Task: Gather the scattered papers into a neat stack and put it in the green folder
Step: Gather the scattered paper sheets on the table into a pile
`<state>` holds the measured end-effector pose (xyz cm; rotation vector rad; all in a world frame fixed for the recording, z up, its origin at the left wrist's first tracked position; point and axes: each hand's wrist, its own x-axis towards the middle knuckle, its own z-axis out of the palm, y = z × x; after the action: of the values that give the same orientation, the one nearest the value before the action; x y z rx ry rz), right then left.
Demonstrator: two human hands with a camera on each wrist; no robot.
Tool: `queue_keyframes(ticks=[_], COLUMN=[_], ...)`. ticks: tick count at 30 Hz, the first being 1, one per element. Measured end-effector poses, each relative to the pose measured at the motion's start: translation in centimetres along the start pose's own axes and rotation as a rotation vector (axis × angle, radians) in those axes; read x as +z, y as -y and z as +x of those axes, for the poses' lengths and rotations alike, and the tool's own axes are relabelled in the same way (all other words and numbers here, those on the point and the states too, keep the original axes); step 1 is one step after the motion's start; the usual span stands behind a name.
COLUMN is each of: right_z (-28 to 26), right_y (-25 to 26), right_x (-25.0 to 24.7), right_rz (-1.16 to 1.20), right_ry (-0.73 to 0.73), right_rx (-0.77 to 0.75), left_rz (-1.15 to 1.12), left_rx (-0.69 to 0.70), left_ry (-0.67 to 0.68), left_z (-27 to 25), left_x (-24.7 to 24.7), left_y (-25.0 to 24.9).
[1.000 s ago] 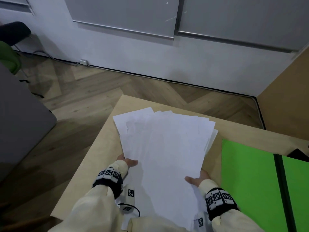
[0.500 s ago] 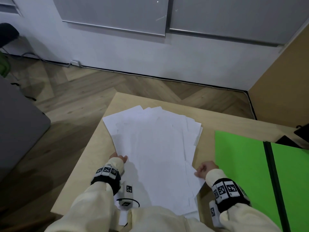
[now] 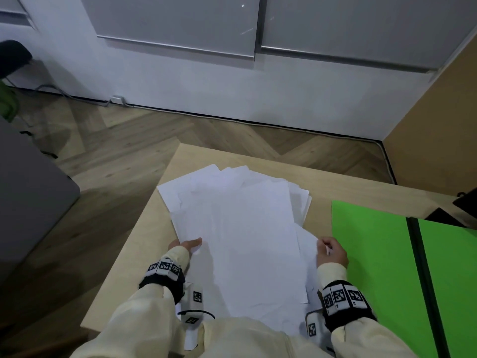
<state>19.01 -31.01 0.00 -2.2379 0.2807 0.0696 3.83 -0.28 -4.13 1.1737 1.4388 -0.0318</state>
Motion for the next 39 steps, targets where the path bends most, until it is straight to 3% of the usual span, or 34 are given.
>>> queue_keyframes(ticks=[3,5,10,14,17,19,23,25,28,32,34,37,39], right_z=[0.1,0.3,0.8,0.1,-0.9,-0.9,-0.6,-1.1,-2.6,-3.0,-2.5,-1.6,-1.1], right_y=[-0.4,-0.9,-2.1,-2.7,-2.4,-2.5,-2.3,-1.6,-1.0,-0.6,-0.3,0.6,1.4], right_x=[0.0,0.3,1.4,2.8,3.6,3.8,3.2,3.1,3.7,3.8,3.6,2.7,2.3], right_rz=[0.092,0.072,-0.230,-0.423,-0.464,-0.444,-0.311,-0.236,-0.198,-0.372,-0.369,-0.337,-0.327], right_ry=[-0.100,-0.064,0.458,0.768,0.970,0.908,0.592,0.516,0.632,0.810,0.660,0.301,0.309], right_rx=[0.134,0.161,0.044,-0.047,-0.067,-0.069,-0.020,-0.024,-0.078,-0.060,-0.012,0.150,0.263], left_rz=[-0.104,-0.117,-0.120,-0.110,-0.068,-0.041,0.024,0.076,0.200,0.396,0.511,0.522,0.522], left_rx=[-0.016,-0.017,-0.002,0.004,0.026,0.025,0.017,0.010,0.017,0.010,0.013,0.022,-0.007], left_ry=[0.003,-0.010,-0.022,-0.008,0.020,0.023,0.018,-0.009,-0.013,0.030,0.005,-0.040,0.024], left_z=[0.6,1.2,1.2,2.4,0.3,-0.1,-0.7,-1.0,-1.1,-1.8,-2.3,-2.3,-2.8], left_x=[0.3,0.4,0.2,0.1,-0.4,-0.6,-0.7,-0.3,0.8,1.9,1.5,1.1,1.3], left_y=[0.5,1.0,1.3,1.7,0.0,-0.6,-1.3,-1.6,-1.5,-1.6,-1.8,-2.6,-3.1])
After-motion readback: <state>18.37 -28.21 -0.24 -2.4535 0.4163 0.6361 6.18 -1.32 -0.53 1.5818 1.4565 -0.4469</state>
